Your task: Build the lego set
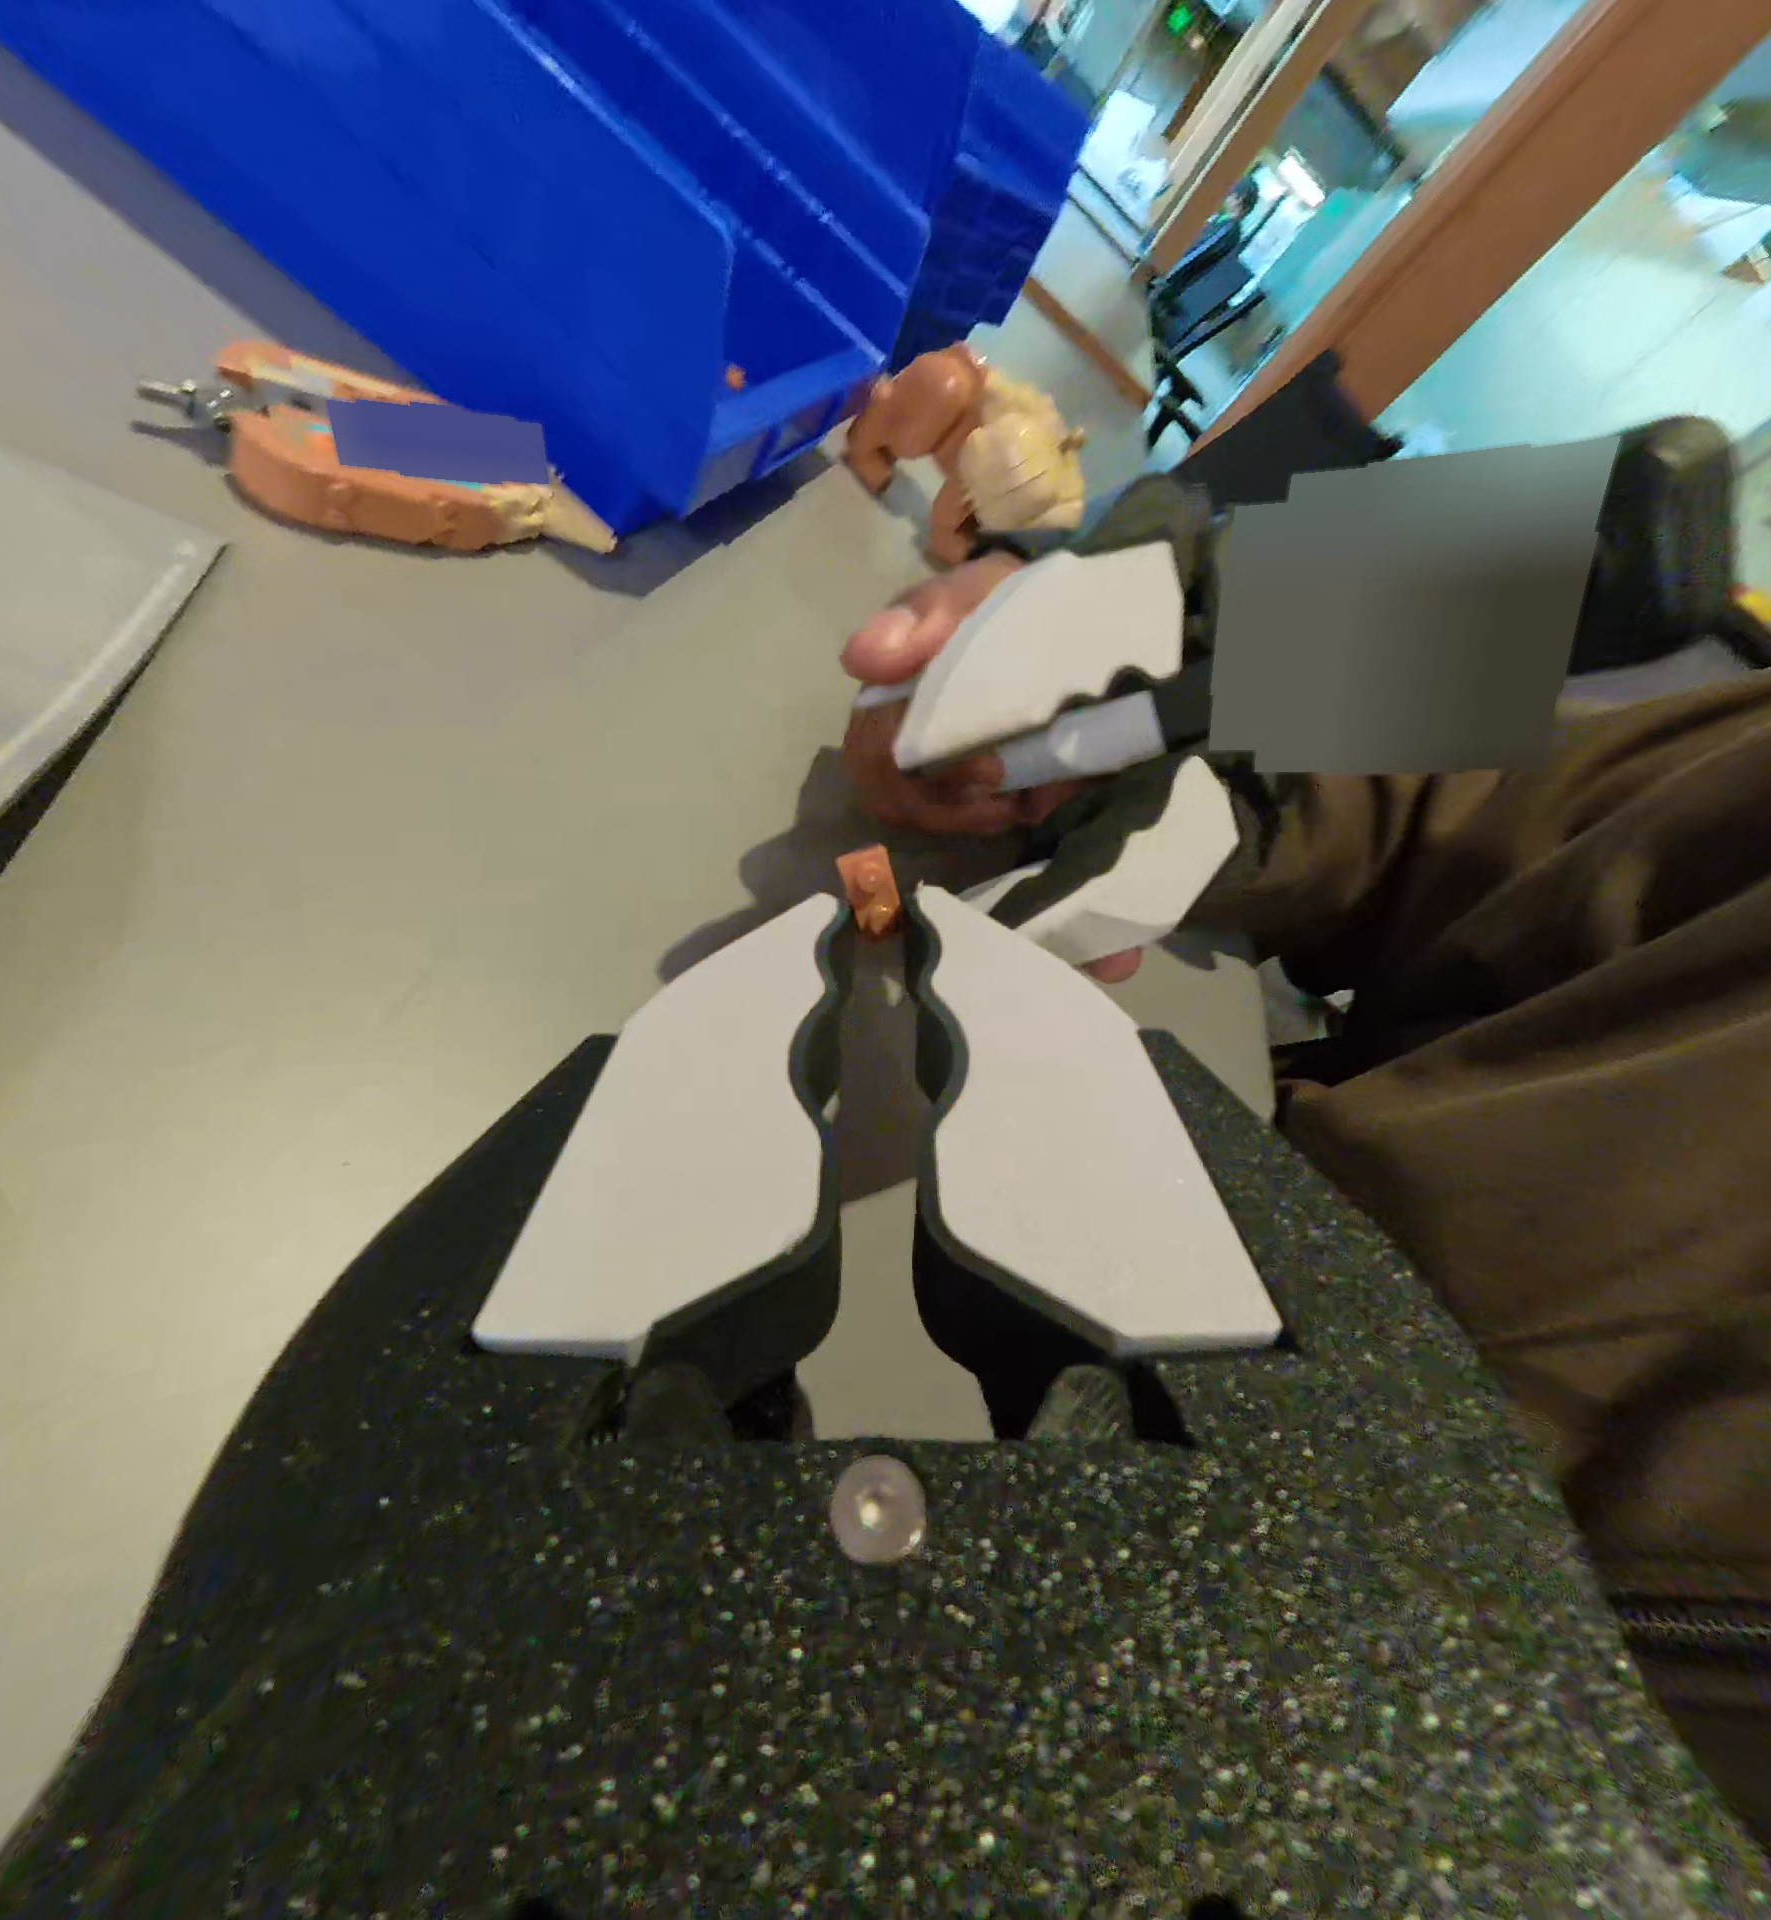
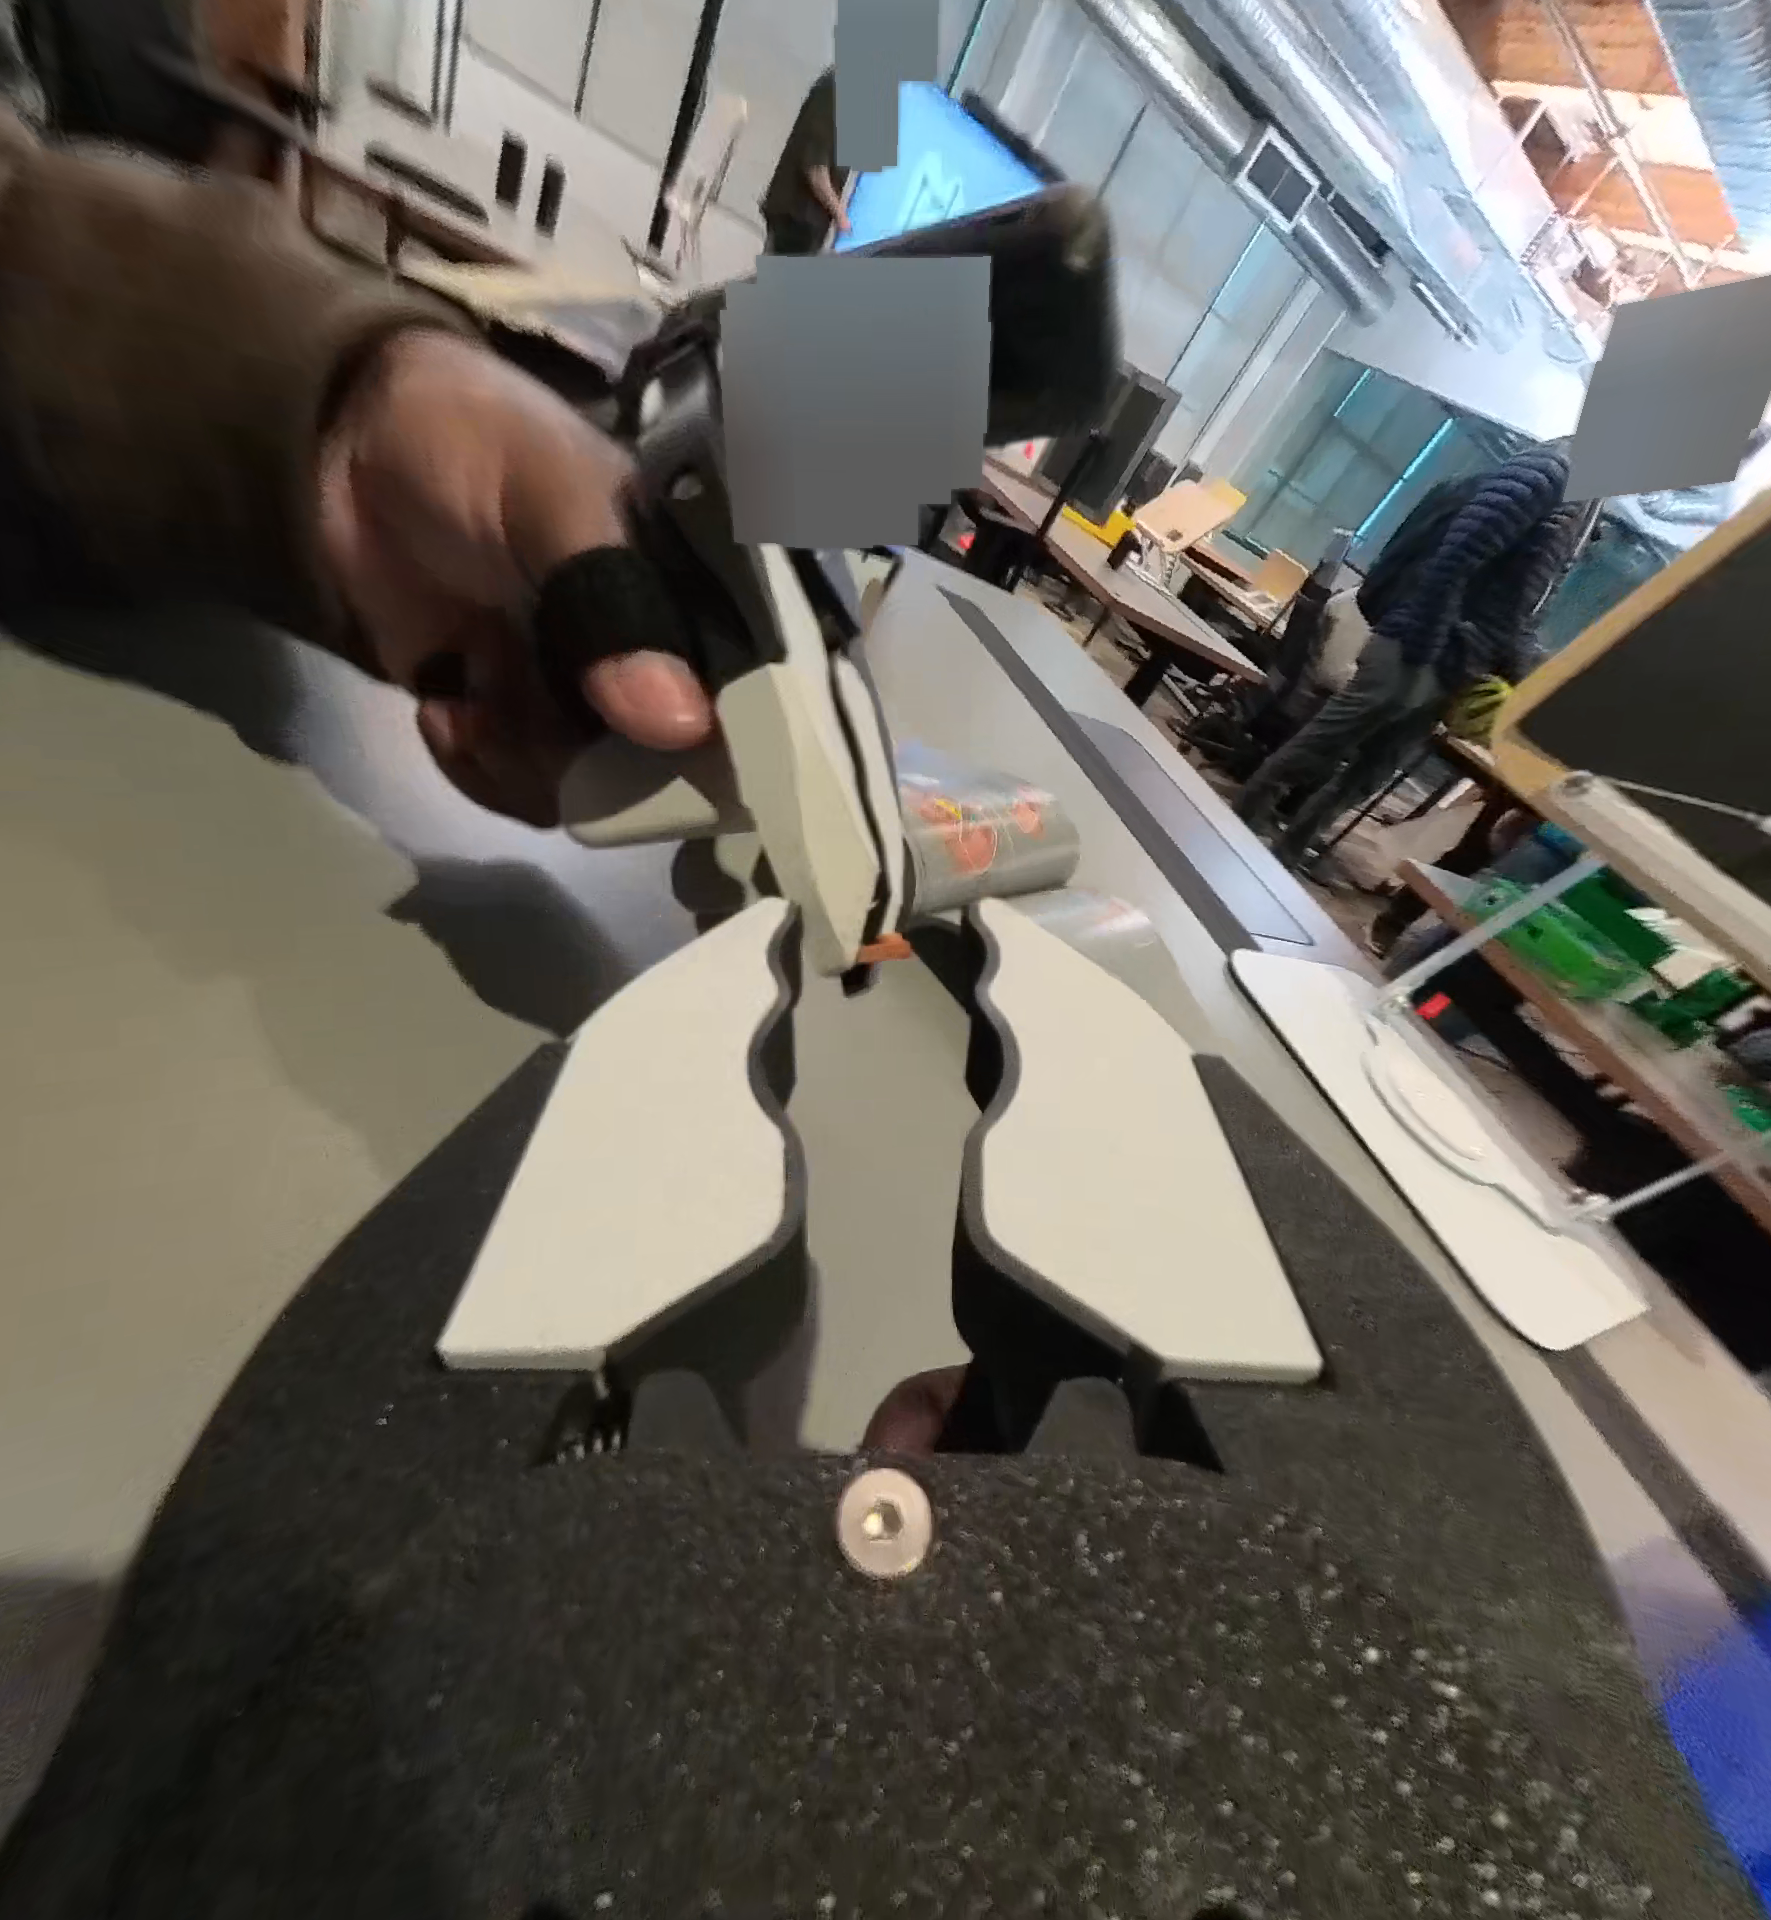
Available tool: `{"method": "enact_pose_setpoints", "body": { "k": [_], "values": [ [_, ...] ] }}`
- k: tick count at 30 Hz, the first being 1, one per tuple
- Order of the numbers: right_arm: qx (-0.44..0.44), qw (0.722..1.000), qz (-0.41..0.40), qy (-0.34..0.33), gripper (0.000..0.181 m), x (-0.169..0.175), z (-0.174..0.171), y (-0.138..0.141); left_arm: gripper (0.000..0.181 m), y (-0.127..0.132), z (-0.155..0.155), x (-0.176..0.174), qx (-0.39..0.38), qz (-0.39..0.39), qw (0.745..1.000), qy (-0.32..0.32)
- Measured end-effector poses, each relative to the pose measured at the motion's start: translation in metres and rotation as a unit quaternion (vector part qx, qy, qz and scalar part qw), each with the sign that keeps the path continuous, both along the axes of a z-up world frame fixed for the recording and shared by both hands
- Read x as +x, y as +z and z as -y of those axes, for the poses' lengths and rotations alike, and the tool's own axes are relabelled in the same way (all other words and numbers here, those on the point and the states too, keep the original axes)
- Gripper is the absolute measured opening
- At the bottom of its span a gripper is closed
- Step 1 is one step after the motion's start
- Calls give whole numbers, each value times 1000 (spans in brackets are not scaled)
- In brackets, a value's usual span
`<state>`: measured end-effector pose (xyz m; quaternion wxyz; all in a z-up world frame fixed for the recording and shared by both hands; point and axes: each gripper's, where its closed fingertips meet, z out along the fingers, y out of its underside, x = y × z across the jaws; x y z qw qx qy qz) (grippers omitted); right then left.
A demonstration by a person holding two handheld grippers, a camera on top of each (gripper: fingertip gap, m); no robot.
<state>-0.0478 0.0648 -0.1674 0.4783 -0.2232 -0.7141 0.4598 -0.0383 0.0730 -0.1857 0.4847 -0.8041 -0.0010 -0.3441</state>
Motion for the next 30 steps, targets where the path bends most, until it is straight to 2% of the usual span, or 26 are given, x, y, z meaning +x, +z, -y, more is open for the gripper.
{"method": "enact_pose_setpoints", "body": {
  "k": [4, 10, 19, 30],
  "values": [
    [68, 997, 23, -19, 29, -4, 3, -18, 9, -6, 0, -2, -19, 0, 1000, 9],
    [102, 993, 36, -49, 32, -9, 1, -27, 9, -13, 0, -3, -37, -26, 999, 20],
    [126, 988, 40, -74, 20, -14, -1, -33, 9, -22, -1, -7, -50, -63, 996, 34],
    [128, 987, 50, -81, 21, -15, -3, -36, 9, -26, -2, -8, -54, -69, 996, 36]
  ]
}}
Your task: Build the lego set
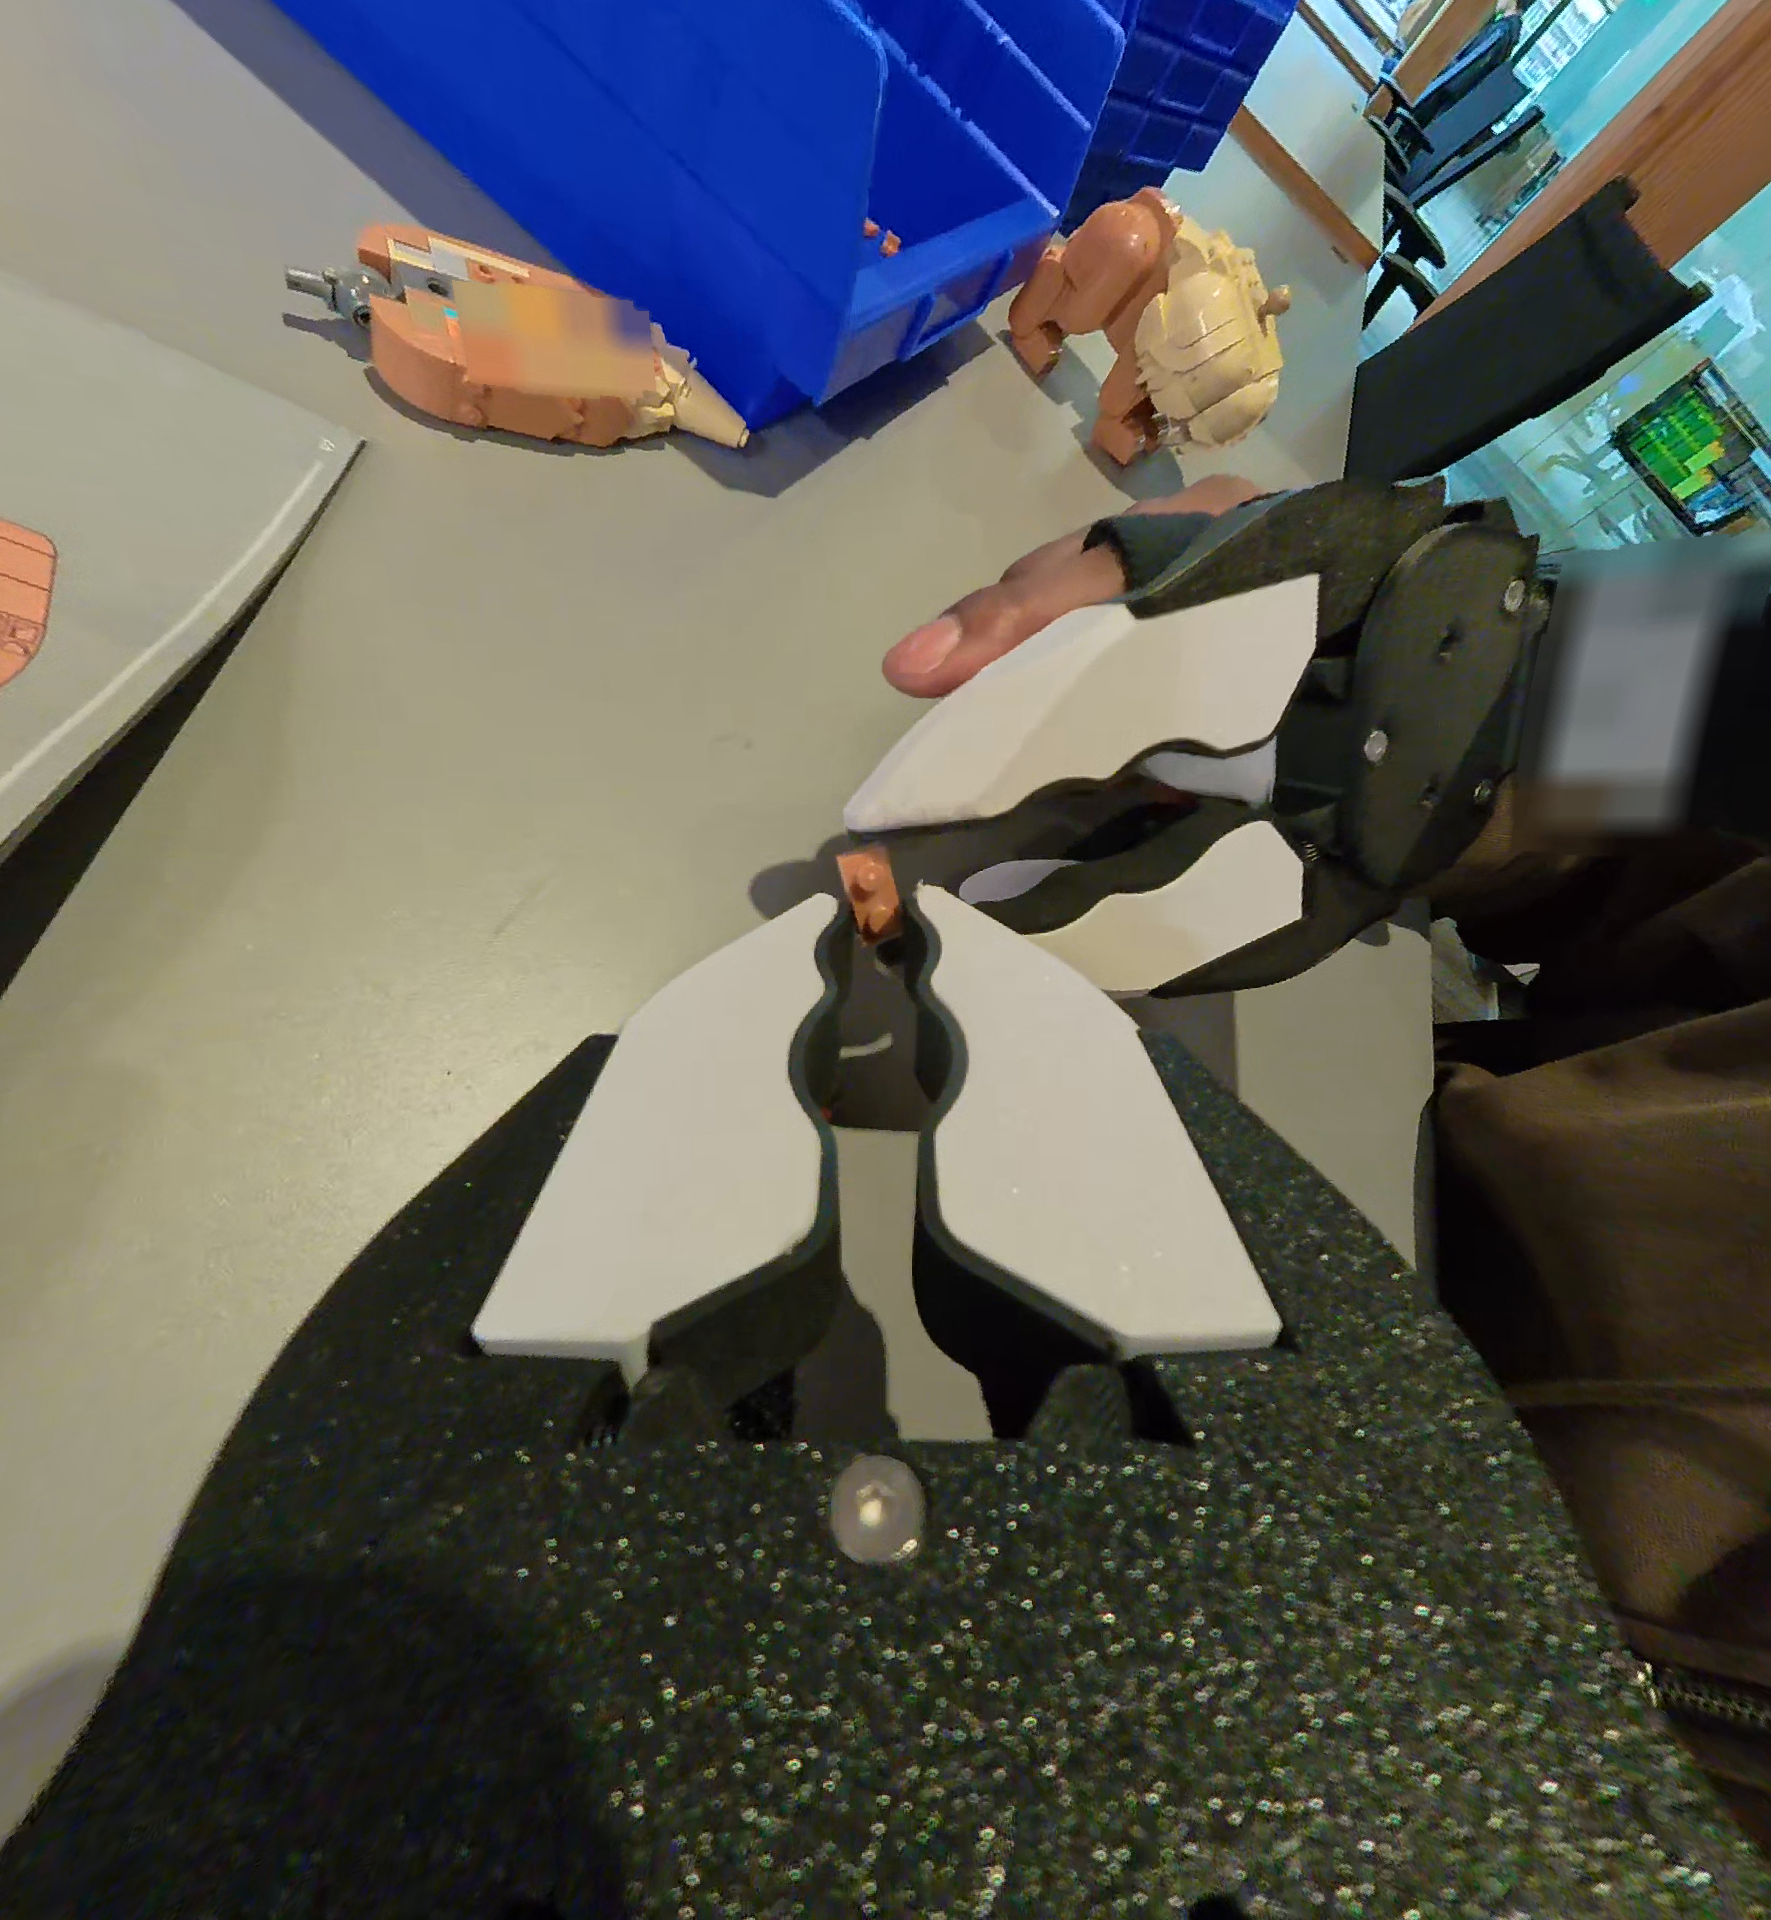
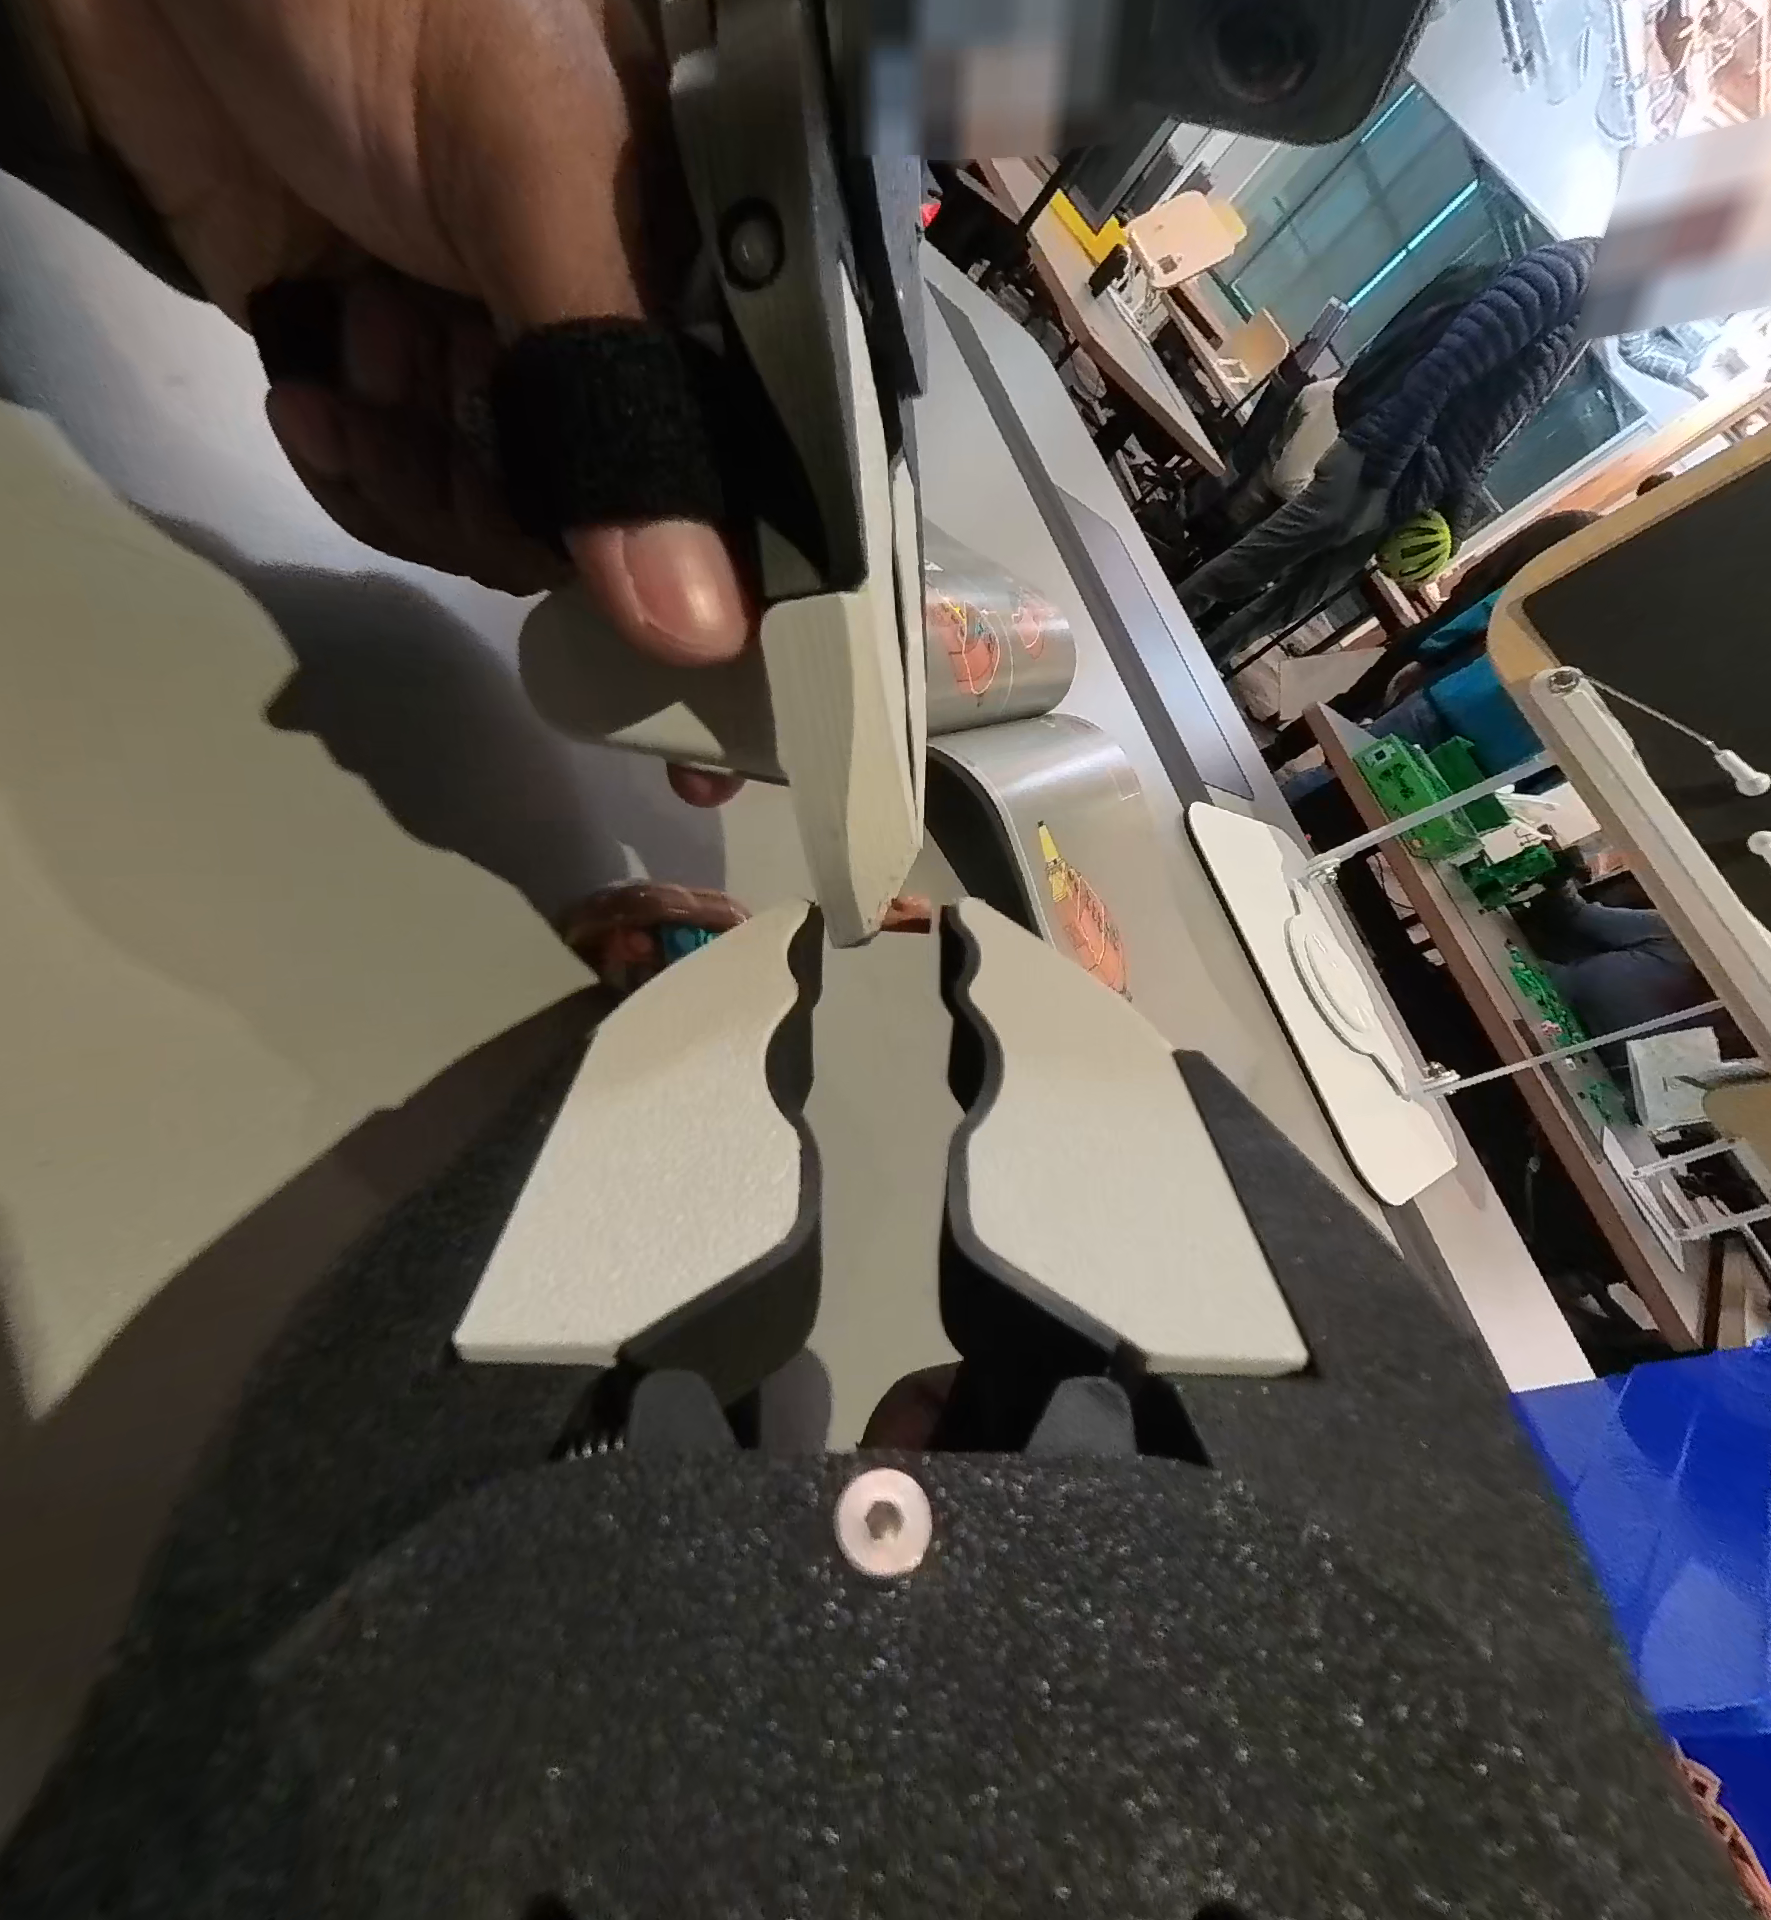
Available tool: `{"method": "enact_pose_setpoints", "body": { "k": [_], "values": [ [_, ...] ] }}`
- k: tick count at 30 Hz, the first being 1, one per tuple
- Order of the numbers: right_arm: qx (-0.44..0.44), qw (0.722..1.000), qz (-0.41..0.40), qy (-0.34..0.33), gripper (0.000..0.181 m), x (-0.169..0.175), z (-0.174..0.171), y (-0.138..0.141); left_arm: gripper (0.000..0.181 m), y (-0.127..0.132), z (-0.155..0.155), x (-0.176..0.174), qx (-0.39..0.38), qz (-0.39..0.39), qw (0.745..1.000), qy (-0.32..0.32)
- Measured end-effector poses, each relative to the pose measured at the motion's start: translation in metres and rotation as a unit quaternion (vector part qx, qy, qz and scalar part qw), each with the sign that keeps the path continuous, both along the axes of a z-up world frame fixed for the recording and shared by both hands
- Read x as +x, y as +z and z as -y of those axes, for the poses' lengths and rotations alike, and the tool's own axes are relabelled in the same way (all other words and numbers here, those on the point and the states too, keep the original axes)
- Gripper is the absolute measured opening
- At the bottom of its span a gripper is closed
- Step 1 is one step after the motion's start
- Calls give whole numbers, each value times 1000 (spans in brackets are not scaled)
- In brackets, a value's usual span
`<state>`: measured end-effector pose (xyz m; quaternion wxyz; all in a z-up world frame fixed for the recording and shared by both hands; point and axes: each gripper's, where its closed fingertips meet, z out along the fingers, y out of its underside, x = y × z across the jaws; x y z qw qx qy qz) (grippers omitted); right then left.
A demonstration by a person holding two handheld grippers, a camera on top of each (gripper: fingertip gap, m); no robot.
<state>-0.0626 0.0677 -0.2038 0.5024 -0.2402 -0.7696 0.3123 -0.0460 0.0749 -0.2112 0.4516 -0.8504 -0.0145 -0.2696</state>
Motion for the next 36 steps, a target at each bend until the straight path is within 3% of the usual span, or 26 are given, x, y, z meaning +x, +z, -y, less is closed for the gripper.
{"method": "enact_pose_setpoints", "body": {
  "k": [12, 18, 20, 25, 31, 36],
  "values": [
    [-25, 1000, 11, 11, 16, 2, 2, -1, 10, 2, 0, 1, 6, 8, 1000, -11],
    [-72, 997, 18, 14, 16, 4, -5, 4, 40, 16, 6, -4, 33, 22, 998, -48],
    [-90, 995, 23, 21, 16, 5, -6, 5, 49, 15, 12, -11, 44, -20, 996, -72],
    [-137, 989, 41, 39, 16, 10, -9, 6, 60, -17, 27, -25, 49, -178, 973, -140],
    [-153, 985, 59, 52, 16, 14, -10, 2, 63, -44, 25, -13, 28, -260, 947, -188],
    [-148, 985, 67, 55, 16, 14, -8, 0, 63, -52, 26, -10, 11, -284, 937, -203]
  ]
}}
